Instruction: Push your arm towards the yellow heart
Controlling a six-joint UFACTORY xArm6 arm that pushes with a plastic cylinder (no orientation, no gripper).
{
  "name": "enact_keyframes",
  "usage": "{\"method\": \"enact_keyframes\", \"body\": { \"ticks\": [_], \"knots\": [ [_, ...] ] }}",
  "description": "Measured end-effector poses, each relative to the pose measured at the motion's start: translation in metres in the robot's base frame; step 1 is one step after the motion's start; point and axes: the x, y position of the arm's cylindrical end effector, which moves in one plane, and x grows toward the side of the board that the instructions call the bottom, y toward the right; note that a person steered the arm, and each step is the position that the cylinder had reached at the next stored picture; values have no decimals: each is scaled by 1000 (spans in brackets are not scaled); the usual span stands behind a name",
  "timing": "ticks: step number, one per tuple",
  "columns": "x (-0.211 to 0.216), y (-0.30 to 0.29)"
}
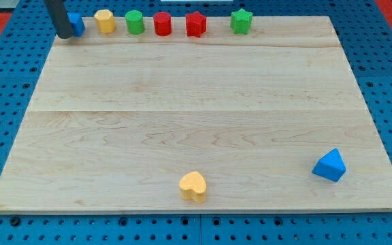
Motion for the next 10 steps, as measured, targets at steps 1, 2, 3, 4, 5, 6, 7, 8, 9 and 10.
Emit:
{"method": "enact_keyframes", "body": {
  "ticks": [1,2,3,4,5,6,7,8,9,10],
  "knots": [
    [-11,2],
    [24,7],
    [78,7],
    [127,7],
    [164,62],
    [184,139],
    [208,225],
    [236,308],
    [279,360],
    [344,360]
  ]
}}
